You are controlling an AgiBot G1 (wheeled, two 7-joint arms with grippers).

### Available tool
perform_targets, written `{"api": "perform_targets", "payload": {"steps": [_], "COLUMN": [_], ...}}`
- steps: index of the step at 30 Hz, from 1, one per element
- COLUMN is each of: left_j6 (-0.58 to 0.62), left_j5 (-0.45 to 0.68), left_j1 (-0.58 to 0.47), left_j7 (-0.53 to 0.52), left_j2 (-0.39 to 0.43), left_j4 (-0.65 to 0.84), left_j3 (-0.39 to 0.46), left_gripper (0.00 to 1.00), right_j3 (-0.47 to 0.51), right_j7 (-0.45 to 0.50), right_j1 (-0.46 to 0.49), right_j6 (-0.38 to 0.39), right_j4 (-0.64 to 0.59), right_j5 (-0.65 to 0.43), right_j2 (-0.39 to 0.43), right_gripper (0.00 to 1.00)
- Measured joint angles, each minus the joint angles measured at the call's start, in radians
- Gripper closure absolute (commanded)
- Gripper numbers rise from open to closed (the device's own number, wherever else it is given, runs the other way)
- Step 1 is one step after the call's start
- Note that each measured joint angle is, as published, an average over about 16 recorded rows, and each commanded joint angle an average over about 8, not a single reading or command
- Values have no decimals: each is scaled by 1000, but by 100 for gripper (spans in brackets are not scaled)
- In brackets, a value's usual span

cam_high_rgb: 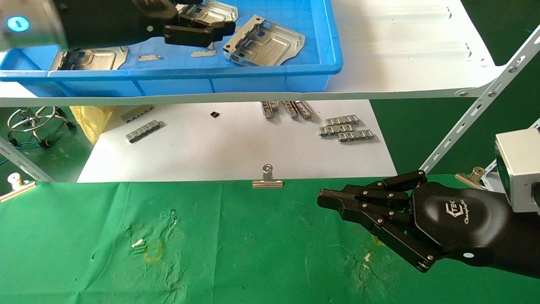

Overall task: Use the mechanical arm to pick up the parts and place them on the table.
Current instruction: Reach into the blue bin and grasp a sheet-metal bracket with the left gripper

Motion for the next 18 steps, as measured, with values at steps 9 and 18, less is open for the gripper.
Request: {"api": "perform_targets", "payload": {"steps": [9, 18], "left_j6": [-211, -294], "left_j5": [79, 94], "left_j1": [-94, -123], "left_j7": [41, 44], "left_j2": [107, 141], "left_j4": [227, 320], "left_j3": [34, 40], "left_gripper": [100, 100], "right_j3": [0, 0], "right_j7": [0, 0], "right_j1": [0, 0], "right_j6": [0, 0], "right_j4": [0, 0], "right_j5": [0, 0], "right_j2": [0, 0], "right_gripper": [100, 100]}}
